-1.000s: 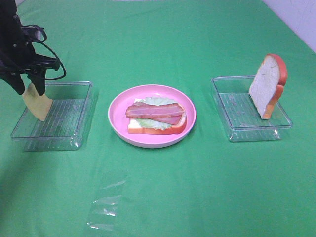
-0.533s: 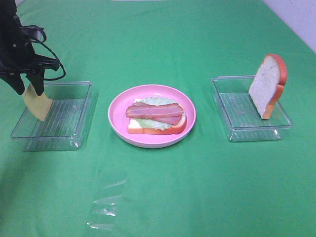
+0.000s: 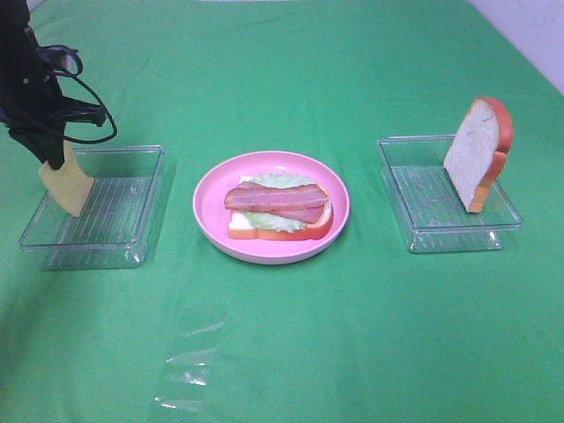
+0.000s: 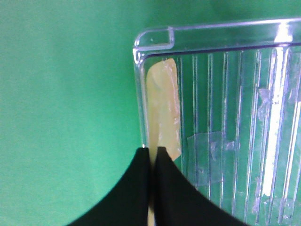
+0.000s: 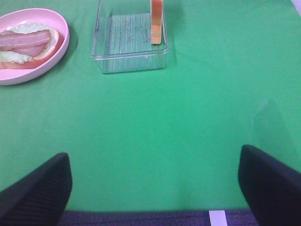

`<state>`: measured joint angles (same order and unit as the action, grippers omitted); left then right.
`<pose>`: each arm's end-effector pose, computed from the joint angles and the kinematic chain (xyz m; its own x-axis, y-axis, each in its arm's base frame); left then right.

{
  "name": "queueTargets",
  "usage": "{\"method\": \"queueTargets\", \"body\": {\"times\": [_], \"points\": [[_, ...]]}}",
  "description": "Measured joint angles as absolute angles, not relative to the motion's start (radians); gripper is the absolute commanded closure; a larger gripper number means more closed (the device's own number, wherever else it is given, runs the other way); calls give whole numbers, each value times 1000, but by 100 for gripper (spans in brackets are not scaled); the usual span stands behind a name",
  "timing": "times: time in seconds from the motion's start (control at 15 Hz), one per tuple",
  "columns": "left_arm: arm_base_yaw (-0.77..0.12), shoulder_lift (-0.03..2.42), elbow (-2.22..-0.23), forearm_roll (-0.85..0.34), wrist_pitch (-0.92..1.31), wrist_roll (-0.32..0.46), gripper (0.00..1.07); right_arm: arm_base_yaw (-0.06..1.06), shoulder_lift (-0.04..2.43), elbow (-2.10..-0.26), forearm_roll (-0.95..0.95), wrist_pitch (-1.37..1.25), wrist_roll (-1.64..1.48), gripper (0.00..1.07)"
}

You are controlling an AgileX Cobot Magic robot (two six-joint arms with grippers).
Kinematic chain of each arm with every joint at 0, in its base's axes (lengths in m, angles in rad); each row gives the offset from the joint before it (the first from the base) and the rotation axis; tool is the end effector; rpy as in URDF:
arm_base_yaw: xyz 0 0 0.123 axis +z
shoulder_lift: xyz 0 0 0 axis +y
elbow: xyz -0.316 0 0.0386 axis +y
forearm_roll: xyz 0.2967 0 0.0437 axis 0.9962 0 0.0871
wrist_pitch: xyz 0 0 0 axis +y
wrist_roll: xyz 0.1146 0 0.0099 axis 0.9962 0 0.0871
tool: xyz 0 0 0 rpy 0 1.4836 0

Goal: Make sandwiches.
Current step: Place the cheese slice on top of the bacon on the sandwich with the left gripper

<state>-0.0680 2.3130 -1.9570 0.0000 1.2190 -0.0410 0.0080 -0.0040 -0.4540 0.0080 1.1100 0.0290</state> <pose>0.5435 -0.0370 0.1527 -0.9962 0.0268 -0.0828 0.0271 0.9996 -0.0034 0.0277 0.0010 0.2691 -0.5354 0.0283 -0.8441 0.0034 0.9995 0.0313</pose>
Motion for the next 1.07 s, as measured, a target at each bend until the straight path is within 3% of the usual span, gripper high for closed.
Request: {"method": "queueTargets", "body": {"times": [0.47, 0.73, 0.87, 1.07], "points": [[-68, 2160, -1957, -114, 1220, -41, 107, 8, -4, -454, 8, 1110, 29, 15], [-74, 2071, -1957, -383, 1221, 48, 107, 8, -4, -454, 8, 1110, 29, 15], [-102, 2069, -1957, -456, 1221, 70, 107, 8, -4, -454, 8, 1110, 29, 15], [-279, 2103, -1957, -502, 1220, 101, 107, 8, -4, -454, 8, 1110, 29, 15]]}}
